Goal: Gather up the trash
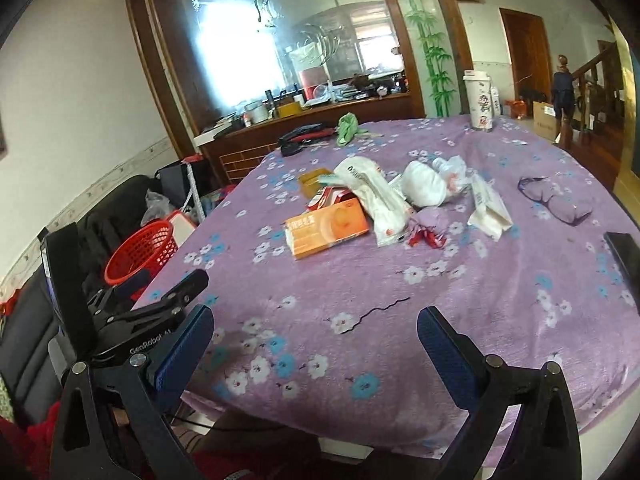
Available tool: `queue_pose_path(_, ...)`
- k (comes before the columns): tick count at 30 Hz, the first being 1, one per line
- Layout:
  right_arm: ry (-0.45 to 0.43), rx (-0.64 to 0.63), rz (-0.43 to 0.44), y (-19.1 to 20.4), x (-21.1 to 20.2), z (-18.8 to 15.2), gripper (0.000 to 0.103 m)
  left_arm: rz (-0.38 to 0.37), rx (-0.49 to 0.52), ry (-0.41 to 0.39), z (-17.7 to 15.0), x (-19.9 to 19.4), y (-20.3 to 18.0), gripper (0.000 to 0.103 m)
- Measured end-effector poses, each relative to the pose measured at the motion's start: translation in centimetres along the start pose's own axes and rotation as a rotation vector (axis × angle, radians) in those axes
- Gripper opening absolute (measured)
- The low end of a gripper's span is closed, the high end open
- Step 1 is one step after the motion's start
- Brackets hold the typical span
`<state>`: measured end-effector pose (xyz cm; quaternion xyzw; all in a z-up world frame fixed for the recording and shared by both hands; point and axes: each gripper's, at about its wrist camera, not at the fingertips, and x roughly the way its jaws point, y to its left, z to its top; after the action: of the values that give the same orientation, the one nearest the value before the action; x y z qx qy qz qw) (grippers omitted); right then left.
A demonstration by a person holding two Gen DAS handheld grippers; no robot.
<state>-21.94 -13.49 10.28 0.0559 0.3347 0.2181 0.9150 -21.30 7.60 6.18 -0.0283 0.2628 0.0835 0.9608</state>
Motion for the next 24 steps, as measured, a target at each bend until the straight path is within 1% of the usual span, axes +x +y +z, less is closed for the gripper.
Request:
queue_pose_path(4,0.003,-0.002,-0.03,-0.3,0.3,0.0,0.103,0.002,0.011,-0.001,-0.1,0.0,-0.4,0.103)
queue_pose_path(5,0.005,-0.005,-0.049,-0.5,0.4,0.0,0.103,0.002,0.017,-0.001,-0.1,0.1,-0.5,0.103)
queue_pose_path(8,-0.009,0.004,-0.158,-1.5,0.3,0.5,0.103,0.007,0.033,-0.001,-0.2,0.2,-1.0,0.103)
queue_pose_path(12,-0.022,0.057,-0.237,-3.3,0.1,0.8,0.102,0.009,0.046,0.01,-0.3,0.5,-1.4,0.103)
queue_pose_path(14,-0.017,0.052,-0.274,-3.5,0.2,0.8,0.1,0.007,0.05,0.015,-0.2,0.6,-1.2,0.103)
queue_pose_path(16,-0.03,0.028,-0.319,-3.5,0.1,0.9,0.1,0.006,0.054,0.015,-0.3,0.6,-1.3,0.103)
queue_pose_path(20,-0.058,-0.003,-0.361,-3.3,-0.3,0.9,0.1,0.005,0.066,0.01,-0.3,0.5,-1.6,0.103)
queue_pose_path(24,-0.049,-0.019,-0.362,-3.0,-0.1,0.8,0.1,0.007,0.068,0.008,-0.3,0.5,-1.6,0.103)
